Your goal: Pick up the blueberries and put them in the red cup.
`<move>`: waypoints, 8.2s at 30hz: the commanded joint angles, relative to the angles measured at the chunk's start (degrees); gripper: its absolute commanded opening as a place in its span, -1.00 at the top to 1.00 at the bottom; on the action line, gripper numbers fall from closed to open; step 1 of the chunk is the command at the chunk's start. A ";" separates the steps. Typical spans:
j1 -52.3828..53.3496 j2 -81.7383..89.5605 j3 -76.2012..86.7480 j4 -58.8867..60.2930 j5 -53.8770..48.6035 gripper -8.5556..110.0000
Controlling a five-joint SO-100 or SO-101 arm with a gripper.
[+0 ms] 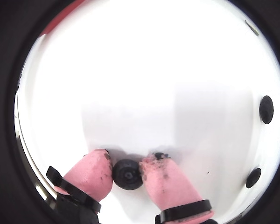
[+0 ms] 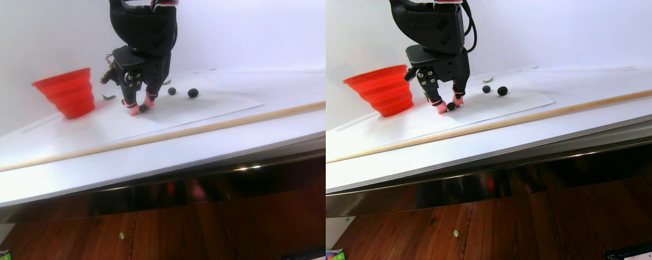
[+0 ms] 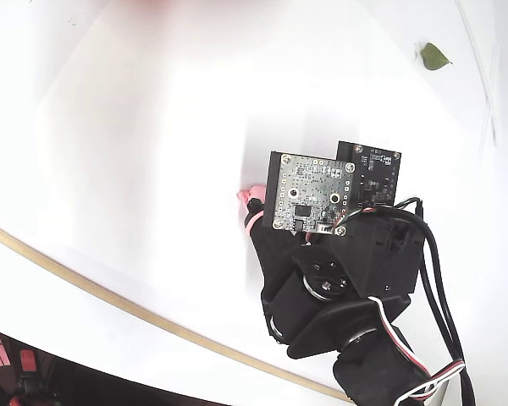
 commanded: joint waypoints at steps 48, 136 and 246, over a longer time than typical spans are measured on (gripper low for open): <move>-14.06 23.64 -5.19 3.78 10.99 0.68; -30.59 4.92 -20.57 -9.84 15.38 0.53; 5.71 25.49 -1.58 7.03 7.82 0.57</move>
